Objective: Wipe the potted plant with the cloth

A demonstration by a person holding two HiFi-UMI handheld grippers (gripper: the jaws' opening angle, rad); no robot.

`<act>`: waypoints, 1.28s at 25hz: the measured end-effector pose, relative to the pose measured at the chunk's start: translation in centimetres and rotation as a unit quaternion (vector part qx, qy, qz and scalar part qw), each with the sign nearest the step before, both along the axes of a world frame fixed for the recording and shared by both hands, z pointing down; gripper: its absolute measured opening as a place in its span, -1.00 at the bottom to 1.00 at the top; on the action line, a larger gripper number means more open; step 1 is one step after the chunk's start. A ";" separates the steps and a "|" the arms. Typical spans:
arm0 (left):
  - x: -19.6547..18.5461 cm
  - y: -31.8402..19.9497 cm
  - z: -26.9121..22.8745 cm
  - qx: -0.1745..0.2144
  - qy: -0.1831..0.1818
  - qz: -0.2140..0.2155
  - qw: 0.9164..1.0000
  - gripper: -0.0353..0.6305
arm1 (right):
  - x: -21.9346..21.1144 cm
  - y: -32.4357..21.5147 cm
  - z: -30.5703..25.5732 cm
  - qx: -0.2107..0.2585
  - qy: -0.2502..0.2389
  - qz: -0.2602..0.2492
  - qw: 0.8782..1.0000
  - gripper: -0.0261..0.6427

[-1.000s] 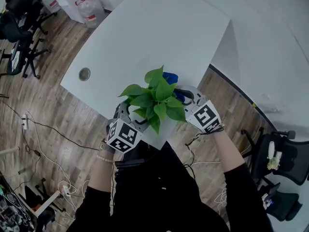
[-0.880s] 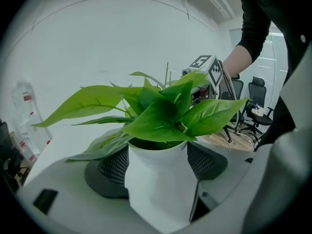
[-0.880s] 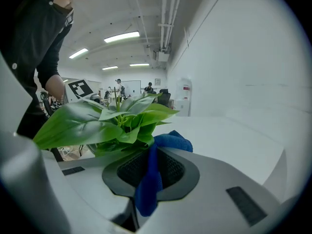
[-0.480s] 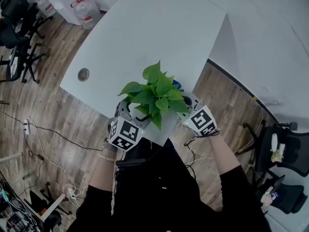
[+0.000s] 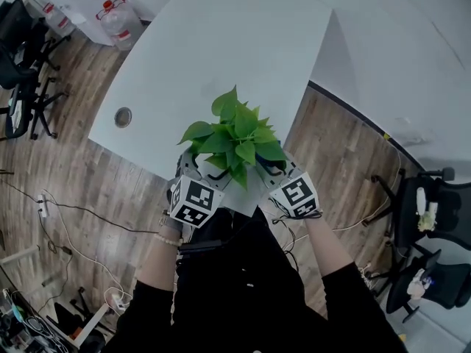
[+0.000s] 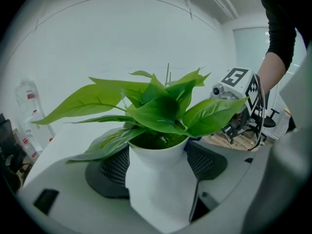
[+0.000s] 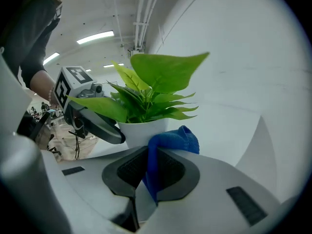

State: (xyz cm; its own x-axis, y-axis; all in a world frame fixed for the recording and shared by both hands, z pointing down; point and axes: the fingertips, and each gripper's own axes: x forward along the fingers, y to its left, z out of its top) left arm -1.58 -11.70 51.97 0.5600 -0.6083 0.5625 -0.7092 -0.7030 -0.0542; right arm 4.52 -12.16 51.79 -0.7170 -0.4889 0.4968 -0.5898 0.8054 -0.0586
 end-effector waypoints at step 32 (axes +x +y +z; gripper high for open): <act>-0.2 0.2 0.0 -0.008 -0.003 0.035 0.999 0.21 | -0.7 2.8 0.9 0.030 0.056 -0.042 0.997 -0.68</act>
State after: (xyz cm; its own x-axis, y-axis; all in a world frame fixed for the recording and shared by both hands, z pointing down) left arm -1.77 -11.55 51.99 0.5972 -0.5585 0.5758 -0.6582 -0.7514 -0.0462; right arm 3.84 -9.36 52.65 -0.6978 -0.4612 0.5481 -0.5205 0.8521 0.0544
